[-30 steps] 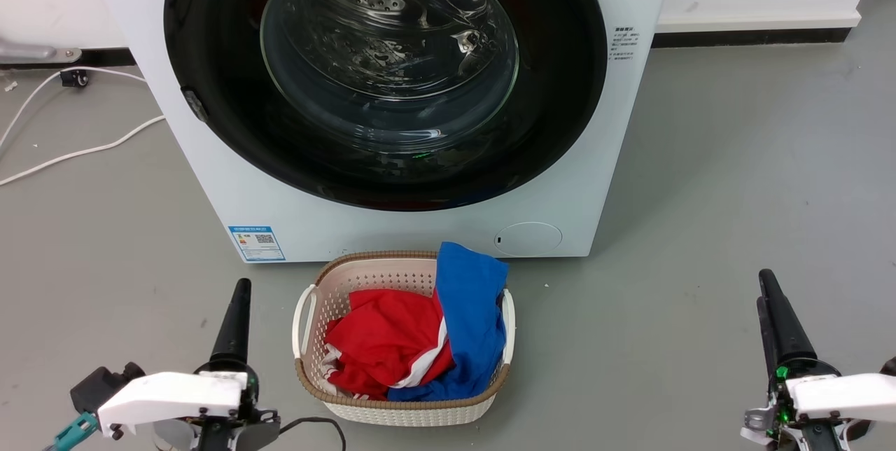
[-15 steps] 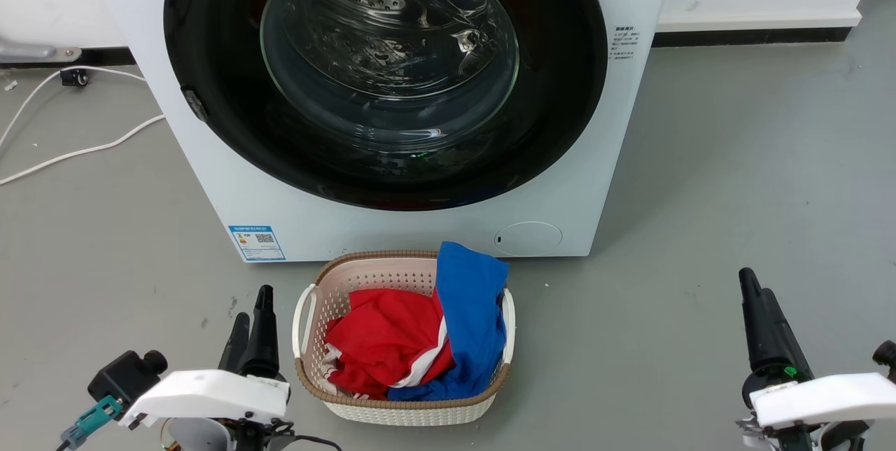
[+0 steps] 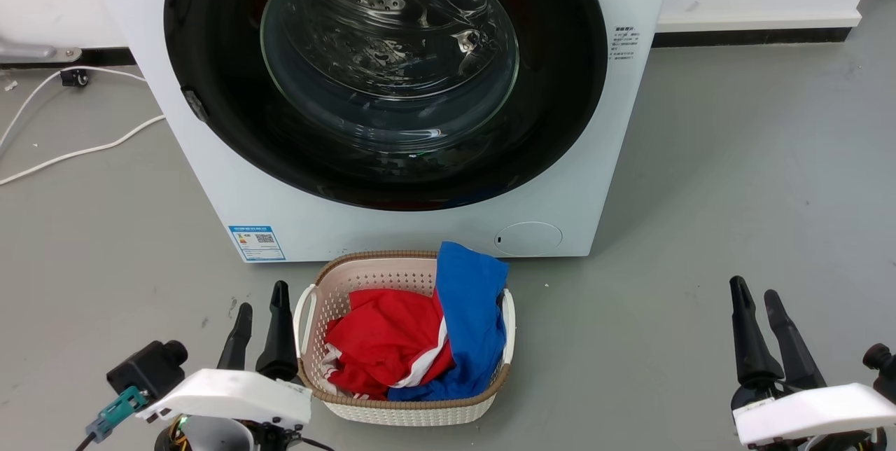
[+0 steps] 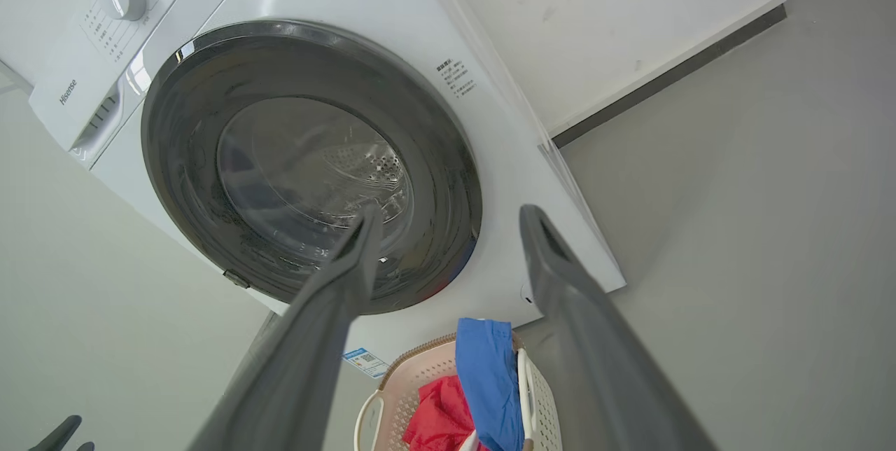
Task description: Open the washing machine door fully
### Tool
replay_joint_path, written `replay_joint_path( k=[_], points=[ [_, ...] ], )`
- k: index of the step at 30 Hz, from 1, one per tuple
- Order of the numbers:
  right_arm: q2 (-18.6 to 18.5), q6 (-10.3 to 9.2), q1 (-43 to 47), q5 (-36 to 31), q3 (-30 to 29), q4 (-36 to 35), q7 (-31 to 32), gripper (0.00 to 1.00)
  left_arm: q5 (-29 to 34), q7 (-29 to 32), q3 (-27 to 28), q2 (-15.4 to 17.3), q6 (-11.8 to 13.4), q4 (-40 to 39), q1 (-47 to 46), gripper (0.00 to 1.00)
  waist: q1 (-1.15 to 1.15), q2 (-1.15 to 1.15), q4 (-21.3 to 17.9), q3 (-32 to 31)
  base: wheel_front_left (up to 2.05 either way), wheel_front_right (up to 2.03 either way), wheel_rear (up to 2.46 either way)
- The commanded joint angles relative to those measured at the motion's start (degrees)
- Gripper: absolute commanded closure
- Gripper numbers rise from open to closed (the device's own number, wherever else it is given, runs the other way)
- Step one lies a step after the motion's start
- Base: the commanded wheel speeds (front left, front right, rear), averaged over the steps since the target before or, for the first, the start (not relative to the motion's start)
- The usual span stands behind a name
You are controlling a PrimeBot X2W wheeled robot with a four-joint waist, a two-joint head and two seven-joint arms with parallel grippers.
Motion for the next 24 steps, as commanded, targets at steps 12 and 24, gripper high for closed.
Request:
replay_joint_path(
  k=[12,24],
  points=[
    [-0.08,0.11,1.17,-10.79,0.31,-2.85,-2.52,0.00,9.88,-2.48,-2.27,0.86,1.05,-2.14,0.85,0.00,0.00,0.00,-0.02,-0.03,0.00,0.00,0.00],
    [-0.04,0.11,2.61,-18.02,0.30,-4.50,-4.40,0.00,17.41,-4.34,-3.40,0.85,1.84,-2.98,1.66,0.00,0.00,0.00,-0.06,0.10,0.00,0.00,0.00]
  ],
)
